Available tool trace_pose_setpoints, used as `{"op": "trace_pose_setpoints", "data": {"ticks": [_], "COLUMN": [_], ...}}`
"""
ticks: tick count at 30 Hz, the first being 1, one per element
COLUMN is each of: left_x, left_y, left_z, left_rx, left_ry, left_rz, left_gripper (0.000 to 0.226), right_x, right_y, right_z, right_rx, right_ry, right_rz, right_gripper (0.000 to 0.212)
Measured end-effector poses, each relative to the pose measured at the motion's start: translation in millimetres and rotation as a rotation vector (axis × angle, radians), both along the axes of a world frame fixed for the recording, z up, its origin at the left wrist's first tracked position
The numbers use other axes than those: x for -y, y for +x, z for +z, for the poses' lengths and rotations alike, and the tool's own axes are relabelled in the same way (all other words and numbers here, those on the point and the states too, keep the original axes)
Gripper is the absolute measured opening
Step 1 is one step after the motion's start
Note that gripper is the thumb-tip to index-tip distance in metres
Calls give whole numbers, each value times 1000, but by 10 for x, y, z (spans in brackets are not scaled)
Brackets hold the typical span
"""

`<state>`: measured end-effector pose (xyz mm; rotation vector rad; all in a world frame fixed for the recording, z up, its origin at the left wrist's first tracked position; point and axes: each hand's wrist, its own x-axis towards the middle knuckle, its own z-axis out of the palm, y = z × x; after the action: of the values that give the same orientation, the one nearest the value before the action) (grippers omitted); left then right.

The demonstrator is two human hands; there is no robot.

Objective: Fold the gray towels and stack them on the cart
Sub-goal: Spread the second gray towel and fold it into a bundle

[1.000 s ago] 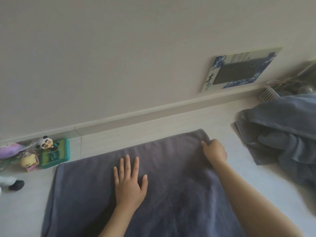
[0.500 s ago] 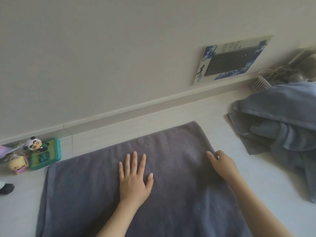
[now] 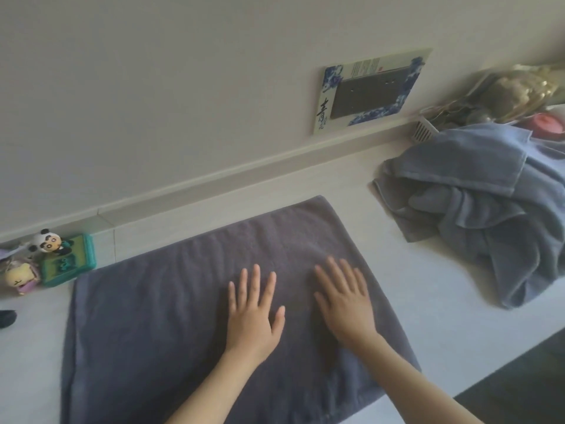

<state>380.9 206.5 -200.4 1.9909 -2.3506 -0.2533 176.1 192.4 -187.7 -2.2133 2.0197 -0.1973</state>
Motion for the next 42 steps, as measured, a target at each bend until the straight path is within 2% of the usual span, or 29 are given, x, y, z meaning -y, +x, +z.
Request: {"op": "trace_pose_setpoints", "data": {"ticks": [2, 7, 10, 14, 18, 22, 27, 31, 34, 36, 38, 40, 42], "left_x": [-223, -451, -542, -879, -1161, -1285, -1556, -1688, -1721, -1696, -1657, -1571, -1504], "left_y": [18, 383, 422, 516, 875, 1016, 1138, 1450, 1589, 1525, 1393, 1255, 1150], "left_z": [-24, -39, 38, 34, 12, 51, 43, 17, 20, 112, 153, 216, 264], "left_rx": [19, 70, 21, 9, 43, 21, 16, 17, -14, -21, -22, -9, 20], "left_ry": [22, 73, 132, 130, 150, 171, 205, 181, 205, 254, 283, 326, 345], "left_rz": [-28, 123, 217, 178, 216, 288, 303, 377, 452, 446, 435, 451, 429], "left_gripper": [68, 66, 71, 67, 70, 72, 70, 75, 70, 79, 88, 83, 73], "right_x": [-206, -255, -336, -715, -866, -894, -1267, -1276, -1108, -968, -936, -1057, -1248], "right_y": [-52, -384, -184, 143, -13, 187, 598, 570, 569, 631, 805, 1041, 1174], "right_z": [-55, -19, 46, 3, -50, 28, -45, -46, 10, 112, 211, 250, 163], "right_rx": [-21, -51, -68, -75, -93, -88, -75, -92, -139, -186, -167, -97, -89], "right_ry": [106, 225, 199, 187, 203, 254, 223, 243, 295, 324, 265, 185, 213], "right_rz": [10, -280, -229, -70, -191, -257, -62, -52, -72, -116, -114, 35, 235], "right_gripper": [55, 72, 71, 63, 74, 68, 72, 73, 62, 55, 51, 51, 66]}}
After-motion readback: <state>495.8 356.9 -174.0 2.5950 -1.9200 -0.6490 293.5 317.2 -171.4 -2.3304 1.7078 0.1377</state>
